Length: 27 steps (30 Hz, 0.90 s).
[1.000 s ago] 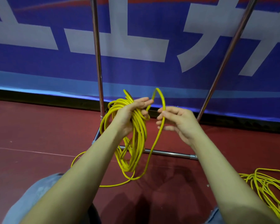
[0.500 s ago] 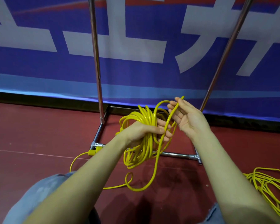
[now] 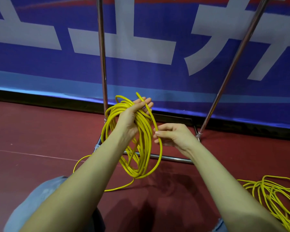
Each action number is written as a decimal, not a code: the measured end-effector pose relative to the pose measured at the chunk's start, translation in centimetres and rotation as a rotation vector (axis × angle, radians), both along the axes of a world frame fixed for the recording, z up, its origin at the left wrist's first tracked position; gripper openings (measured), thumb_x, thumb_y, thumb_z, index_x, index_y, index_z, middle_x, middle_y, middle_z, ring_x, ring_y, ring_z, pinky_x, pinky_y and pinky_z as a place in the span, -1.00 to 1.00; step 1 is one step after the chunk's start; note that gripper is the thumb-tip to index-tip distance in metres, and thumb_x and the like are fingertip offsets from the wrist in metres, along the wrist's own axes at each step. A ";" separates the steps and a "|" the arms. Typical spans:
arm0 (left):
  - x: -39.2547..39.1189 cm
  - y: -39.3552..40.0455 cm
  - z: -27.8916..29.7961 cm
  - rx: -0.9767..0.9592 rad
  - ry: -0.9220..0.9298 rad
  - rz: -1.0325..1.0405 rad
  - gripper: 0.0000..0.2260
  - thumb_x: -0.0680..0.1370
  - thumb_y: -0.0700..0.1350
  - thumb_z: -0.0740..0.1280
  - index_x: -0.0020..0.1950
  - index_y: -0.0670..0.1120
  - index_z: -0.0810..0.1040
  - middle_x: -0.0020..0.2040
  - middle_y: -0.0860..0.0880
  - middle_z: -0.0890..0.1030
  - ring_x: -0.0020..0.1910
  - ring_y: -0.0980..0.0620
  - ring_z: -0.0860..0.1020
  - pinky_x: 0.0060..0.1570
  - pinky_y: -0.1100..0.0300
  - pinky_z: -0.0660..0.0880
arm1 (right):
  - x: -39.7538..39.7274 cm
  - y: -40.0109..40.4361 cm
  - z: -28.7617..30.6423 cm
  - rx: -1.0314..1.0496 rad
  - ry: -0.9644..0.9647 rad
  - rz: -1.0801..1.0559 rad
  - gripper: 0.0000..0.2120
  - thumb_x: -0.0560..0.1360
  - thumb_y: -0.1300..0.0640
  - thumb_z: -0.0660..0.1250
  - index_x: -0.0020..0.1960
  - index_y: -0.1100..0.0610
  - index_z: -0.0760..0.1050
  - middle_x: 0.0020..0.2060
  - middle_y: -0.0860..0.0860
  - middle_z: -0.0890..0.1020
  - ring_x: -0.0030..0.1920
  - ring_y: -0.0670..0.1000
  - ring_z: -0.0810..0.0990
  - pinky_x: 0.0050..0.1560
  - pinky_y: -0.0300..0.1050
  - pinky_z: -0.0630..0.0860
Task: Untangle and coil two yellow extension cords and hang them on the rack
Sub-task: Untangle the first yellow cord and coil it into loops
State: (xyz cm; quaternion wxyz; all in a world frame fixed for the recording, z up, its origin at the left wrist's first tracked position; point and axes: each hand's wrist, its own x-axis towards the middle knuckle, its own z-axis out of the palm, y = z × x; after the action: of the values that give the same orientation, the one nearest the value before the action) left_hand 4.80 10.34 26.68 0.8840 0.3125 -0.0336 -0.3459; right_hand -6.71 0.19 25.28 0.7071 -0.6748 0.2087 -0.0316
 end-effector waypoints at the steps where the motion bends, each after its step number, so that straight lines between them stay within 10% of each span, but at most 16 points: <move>1: 0.2 0.2 0.0 0.008 -0.004 -0.003 -0.87 0.57 -0.34 0.19 0.02 -0.20 0.49 -0.12 -0.13 0.66 -0.15 0.04 0.66 -0.18 0.21 0.59 | 0.2 0.1 0.1 -0.025 -0.010 -0.009 -0.92 0.46 0.34 0.35 -0.06 0.25 0.57 -0.37 0.04 0.66 -0.40 -0.06 0.64 -0.31 -0.24 0.59; 8: 0.0 0.6 -0.9 0.290 -0.168 -0.110 -0.83 0.56 -0.33 0.18 0.09 -0.22 0.50 -0.24 -0.06 0.69 -0.30 0.08 0.66 -0.27 0.29 0.58 | 0.0 -1.2 2.3 0.074 -0.217 -0.093 -0.87 0.54 0.31 0.21 -0.05 0.19 0.52 -0.40 0.02 0.55 -0.48 -0.06 0.54 -0.41 -0.16 0.57; 14: -0.4 1.1 -0.5 0.456 -0.348 -0.430 -0.86 0.58 -0.30 0.18 -0.04 -0.23 0.54 -0.26 -0.10 0.68 -0.35 0.05 0.65 -0.34 0.26 0.58 | -0.5 -3.2 3.1 -0.076 -0.333 -0.213 -0.83 0.61 0.25 0.15 0.00 0.13 0.51 -0.45 -0.02 0.32 -0.59 -0.17 0.14 -0.59 -0.38 0.05; 21: -2.2 0.5 -1.2 0.403 -0.412 -0.626 -0.84 0.56 -0.36 0.18 0.02 -0.25 0.54 -0.12 -0.15 0.68 -0.16 -0.02 0.67 -0.05 0.15 0.58 | 0.4 -2.8 3.5 0.361 -0.410 -0.297 -0.81 0.60 0.33 0.05 0.04 0.21 0.42 -0.38 0.02 0.34 -0.56 -0.14 0.24 -0.60 -0.33 0.16; 27: -3.1 0.4 -0.8 0.395 -0.580 -0.738 -0.86 0.53 -0.36 0.24 0.02 -0.27 0.55 -0.11 -0.17 0.66 -0.20 -0.01 0.64 -0.28 0.22 0.57 | 1.7 -3.2 3.1 0.446 -0.492 -0.377 -0.80 0.61 0.36 0.02 0.00 0.18 0.38 -0.35 0.05 0.36 -0.52 -0.09 0.33 -0.49 -0.27 0.32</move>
State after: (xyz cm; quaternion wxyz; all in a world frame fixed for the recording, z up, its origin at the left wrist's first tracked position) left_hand 1.66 10.77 25.85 0.5812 0.5242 -0.3198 -0.5340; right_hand -5.05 -3.05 28.35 0.8473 -0.4265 0.1547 -0.2761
